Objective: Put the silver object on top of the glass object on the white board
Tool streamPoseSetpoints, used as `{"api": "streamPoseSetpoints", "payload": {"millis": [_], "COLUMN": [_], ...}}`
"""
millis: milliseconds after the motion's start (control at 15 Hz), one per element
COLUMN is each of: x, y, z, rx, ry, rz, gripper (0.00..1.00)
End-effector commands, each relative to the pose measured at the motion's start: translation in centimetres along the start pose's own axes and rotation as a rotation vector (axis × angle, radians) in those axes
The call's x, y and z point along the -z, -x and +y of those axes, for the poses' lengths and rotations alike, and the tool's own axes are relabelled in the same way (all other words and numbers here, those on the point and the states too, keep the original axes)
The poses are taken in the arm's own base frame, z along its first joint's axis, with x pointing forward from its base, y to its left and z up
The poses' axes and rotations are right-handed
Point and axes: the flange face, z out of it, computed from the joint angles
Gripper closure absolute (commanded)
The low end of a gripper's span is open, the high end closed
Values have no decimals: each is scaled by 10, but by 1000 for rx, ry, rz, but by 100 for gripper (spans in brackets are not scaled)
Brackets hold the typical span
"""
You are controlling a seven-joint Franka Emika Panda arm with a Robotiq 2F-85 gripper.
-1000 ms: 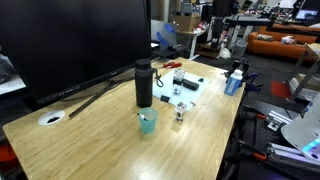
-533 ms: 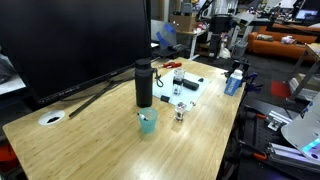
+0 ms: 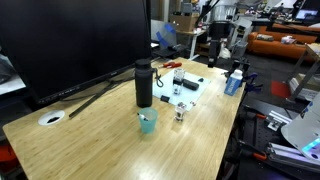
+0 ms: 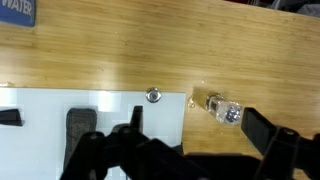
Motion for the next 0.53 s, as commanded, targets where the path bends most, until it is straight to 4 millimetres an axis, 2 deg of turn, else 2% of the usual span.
{"api": "streamPoseSetpoints", "payload": {"millis": [0,267,333,400,467], "x": [-40,-88,-95,-90,-97], "y": [-1,-2,-2,-1,-1], "z": [1,-8,-11,-9,-11], "rx": [-20,8,14,11,13], "ry": [45,124,129,106,109], "rz": [-20,-27,-29,-49,-57], "gripper": [0,0,0,0,0]}}
